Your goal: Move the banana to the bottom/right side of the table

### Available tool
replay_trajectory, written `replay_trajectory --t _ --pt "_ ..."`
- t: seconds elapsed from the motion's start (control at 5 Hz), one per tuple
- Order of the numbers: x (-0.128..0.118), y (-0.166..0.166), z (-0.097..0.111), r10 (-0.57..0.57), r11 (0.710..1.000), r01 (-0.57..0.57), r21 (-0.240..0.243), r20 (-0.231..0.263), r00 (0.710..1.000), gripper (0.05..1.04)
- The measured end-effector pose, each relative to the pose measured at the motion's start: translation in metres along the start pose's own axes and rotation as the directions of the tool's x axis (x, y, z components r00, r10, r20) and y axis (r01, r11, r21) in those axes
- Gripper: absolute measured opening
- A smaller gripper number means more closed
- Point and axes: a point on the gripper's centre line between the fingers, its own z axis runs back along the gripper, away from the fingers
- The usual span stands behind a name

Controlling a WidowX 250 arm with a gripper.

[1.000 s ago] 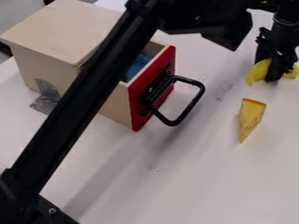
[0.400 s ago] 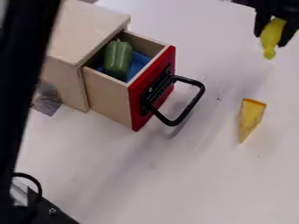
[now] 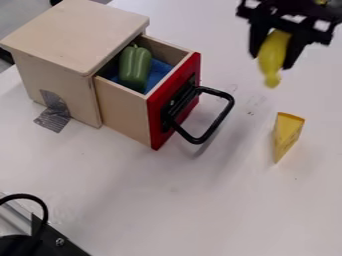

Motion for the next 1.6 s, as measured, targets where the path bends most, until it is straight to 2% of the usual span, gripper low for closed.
replay_trajectory --t 0.2,0.4,0.6,0.8,1.0,1.2,1.4,1.6 --pt "-0.050 0.005 -0.003 -0.030 0.999 0.030 -0.015 0.021 0.999 0.556" --pt "-0.080 -0.002 -0.025 -0.084 0.996 0.084 -0.034 0.005 0.996 0.556" --pt "-0.097 -0.013 -0.045 -0.128 0.990 0.129 -0.063 0.013 0.992 0.556" --pt "-0.101 -0.026 -0.072 -0.154 0.986 0.153 -0.065 -0.008 0.988 0.556" --pt "-0.104 -0.038 -0.099 -0.188 0.981 0.185 -0.057 -0.054 0.981 0.556" --pt "-0.107 -0.042 -0.116 -0.209 0.977 0.205 -0.050 -0.080 0.975 0.556" --pt "-0.106 -0.041 -0.116 -0.199 0.980 0.196 -0.045 -0.071 0.977 0.628" --pt "-0.105 -0.036 -0.091 -0.157 0.987 0.156 -0.031 -0.026 0.987 0.920"
